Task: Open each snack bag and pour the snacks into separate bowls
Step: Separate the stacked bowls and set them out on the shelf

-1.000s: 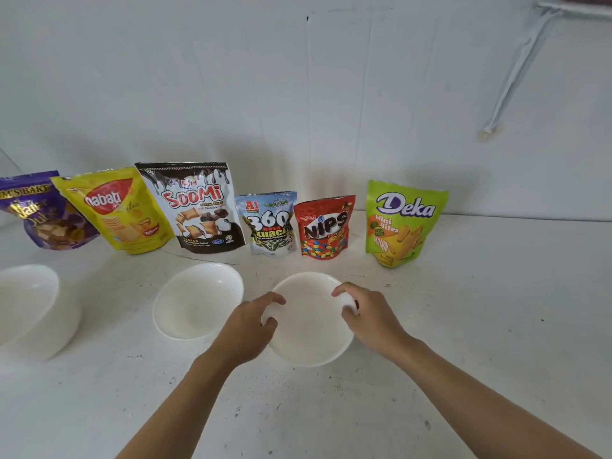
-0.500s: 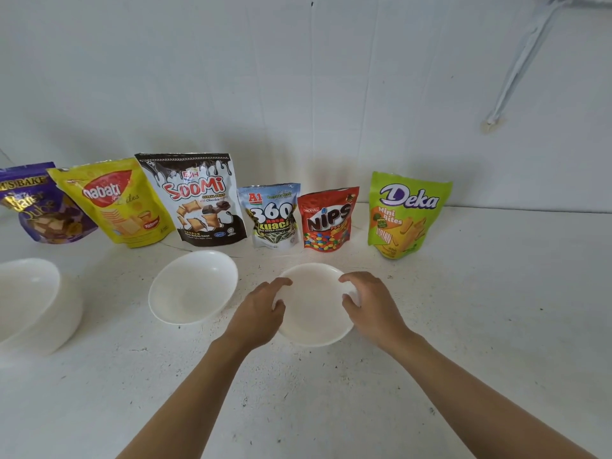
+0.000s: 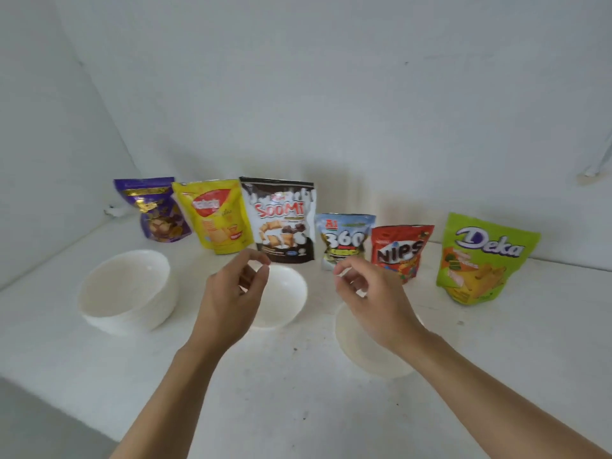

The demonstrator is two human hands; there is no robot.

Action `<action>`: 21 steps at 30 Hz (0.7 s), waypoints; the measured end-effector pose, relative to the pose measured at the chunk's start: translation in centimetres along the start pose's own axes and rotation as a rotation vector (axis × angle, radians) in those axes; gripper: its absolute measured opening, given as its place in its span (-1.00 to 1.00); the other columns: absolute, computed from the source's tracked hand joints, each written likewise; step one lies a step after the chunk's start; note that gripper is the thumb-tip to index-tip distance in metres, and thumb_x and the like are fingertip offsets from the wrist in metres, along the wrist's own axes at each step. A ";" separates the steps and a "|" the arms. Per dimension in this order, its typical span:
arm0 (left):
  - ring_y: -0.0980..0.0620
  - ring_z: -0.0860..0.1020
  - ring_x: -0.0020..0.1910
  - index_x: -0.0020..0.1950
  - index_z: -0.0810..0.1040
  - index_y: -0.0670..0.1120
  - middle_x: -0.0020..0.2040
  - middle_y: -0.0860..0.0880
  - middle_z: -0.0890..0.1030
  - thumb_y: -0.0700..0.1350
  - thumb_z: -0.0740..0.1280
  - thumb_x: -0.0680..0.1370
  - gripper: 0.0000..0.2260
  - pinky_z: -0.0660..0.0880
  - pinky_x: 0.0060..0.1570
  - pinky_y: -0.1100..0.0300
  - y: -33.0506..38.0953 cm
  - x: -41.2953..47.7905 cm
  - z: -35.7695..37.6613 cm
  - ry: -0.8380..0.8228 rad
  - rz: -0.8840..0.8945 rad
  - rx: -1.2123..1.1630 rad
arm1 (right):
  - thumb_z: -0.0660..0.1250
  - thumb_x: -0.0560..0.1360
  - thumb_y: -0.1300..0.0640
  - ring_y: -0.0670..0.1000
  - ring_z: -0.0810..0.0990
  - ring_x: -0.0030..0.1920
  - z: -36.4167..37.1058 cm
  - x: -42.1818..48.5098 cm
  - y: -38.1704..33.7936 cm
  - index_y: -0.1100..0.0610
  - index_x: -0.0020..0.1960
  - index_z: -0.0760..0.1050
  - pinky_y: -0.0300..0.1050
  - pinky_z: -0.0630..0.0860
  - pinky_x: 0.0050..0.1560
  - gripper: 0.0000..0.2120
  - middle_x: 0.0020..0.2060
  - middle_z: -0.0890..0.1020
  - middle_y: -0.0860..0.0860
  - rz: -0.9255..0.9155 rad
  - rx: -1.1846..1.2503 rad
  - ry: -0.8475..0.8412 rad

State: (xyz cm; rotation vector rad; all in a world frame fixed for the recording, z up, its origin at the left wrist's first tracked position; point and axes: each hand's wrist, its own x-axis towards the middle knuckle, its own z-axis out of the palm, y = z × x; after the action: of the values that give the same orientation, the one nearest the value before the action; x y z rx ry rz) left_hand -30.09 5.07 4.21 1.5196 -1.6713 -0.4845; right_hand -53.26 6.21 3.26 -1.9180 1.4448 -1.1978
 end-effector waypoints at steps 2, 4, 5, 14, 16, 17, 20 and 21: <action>0.11 0.58 -0.31 -0.07 0.53 0.18 -0.36 0.05 0.58 -0.06 0.34 0.61 -0.88 0.43 -0.31 0.26 -1.9 -0.1 -2.3 0.036 -0.021 0.007 | 0.38 0.55 0.16 -0.08 0.59 -0.24 2.4 1.1 -1.7 0.04 -0.03 0.58 -0.17 0.54 -0.21 -0.97 -0.27 0.64 -0.09 -0.030 0.018 -0.045; 0.10 0.56 -0.34 -0.08 0.55 0.15 -0.38 0.03 0.57 -0.07 0.34 0.61 -0.88 0.43 -0.31 0.25 -4.0 -0.1 -4.8 0.060 -0.038 0.016 | 0.38 0.56 0.14 -0.07 0.59 -0.24 5.2 2.1 -3.5 0.03 -0.03 0.58 -0.13 0.56 -0.21 -0.97 -0.27 0.64 -0.09 -0.050 0.033 -0.091; 0.08 0.55 -0.34 -0.07 0.56 0.12 -0.38 0.03 0.56 -0.08 0.34 0.61 -0.89 0.45 -0.30 0.21 -5.1 -0.1 -6.0 0.072 -0.044 0.019 | 0.37 0.56 0.14 -0.07 0.59 -0.25 6.7 2.6 -4.4 0.03 -0.04 0.58 -0.12 0.56 -0.21 -0.97 -0.27 0.64 -0.09 -0.060 0.038 -0.110; 0.18 0.53 -0.19 -0.03 0.58 0.08 -0.24 0.08 0.59 -0.10 0.33 0.61 -0.91 0.37 -0.29 0.37 -15.5 2.9 -16.3 0.119 -0.082 0.106 | 0.36 0.55 0.16 -0.09 0.55 -0.28 21.3 7.2 -10.0 0.04 -0.06 0.57 -0.16 0.51 -0.23 -0.96 -0.29 0.61 -0.09 -0.037 0.073 -0.198; 0.16 0.52 -0.09 0.00 0.58 0.09 -0.13 0.09 0.58 -0.12 0.34 0.61 -0.91 0.36 -0.20 0.36 -18.1 3.4 -17.8 0.133 -0.061 0.173 | 0.36 0.54 0.17 -0.07 0.57 -0.20 24.2 8.1 -10.5 0.06 -0.05 0.58 -0.20 0.50 -0.20 -0.96 -0.23 0.62 -0.09 -0.044 0.065 -0.195; 0.11 0.51 -0.02 0.04 0.58 0.08 -0.07 0.07 0.57 -0.12 0.34 0.60 -0.90 0.38 -0.13 0.30 -19.4 3.7 -18.4 0.135 -0.058 0.220 | 0.37 0.54 0.17 -0.07 0.56 -0.14 25.5 8.5 -10.6 0.05 -0.03 0.58 -0.23 0.49 -0.16 -0.96 -0.17 0.63 -0.06 -0.045 0.057 -0.196; -0.06 0.43 0.18 0.13 0.60 0.07 0.11 -0.01 0.50 -0.11 0.36 0.58 -0.84 0.45 0.13 0.00 -22.9 4.6 -19.6 0.114 -0.112 0.334 | 0.38 0.54 0.11 -0.03 0.51 0.03 29.3 9.7 -10.7 0.01 0.04 0.58 -0.18 0.46 0.01 -0.91 0.00 0.59 0.00 -0.024 0.017 -0.203; -0.07 0.41 0.22 0.15 0.61 0.08 0.15 -0.02 0.47 -0.12 0.37 0.57 -0.82 0.44 0.18 -0.06 -23.7 4.9 -19.9 0.106 -0.126 0.337 | 0.38 0.54 0.08 -0.01 0.49 0.09 30.4 9.9 -10.6 -0.02 0.07 0.58 -0.16 0.44 0.06 -0.88 0.04 0.56 0.01 -0.013 -0.007 -0.206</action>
State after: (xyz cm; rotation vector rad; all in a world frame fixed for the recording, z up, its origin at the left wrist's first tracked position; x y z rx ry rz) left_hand 0.57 0.22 0.06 1.8683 -1.6394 -0.1880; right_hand -21.29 -3.58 -0.64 -1.9928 1.3315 -0.9688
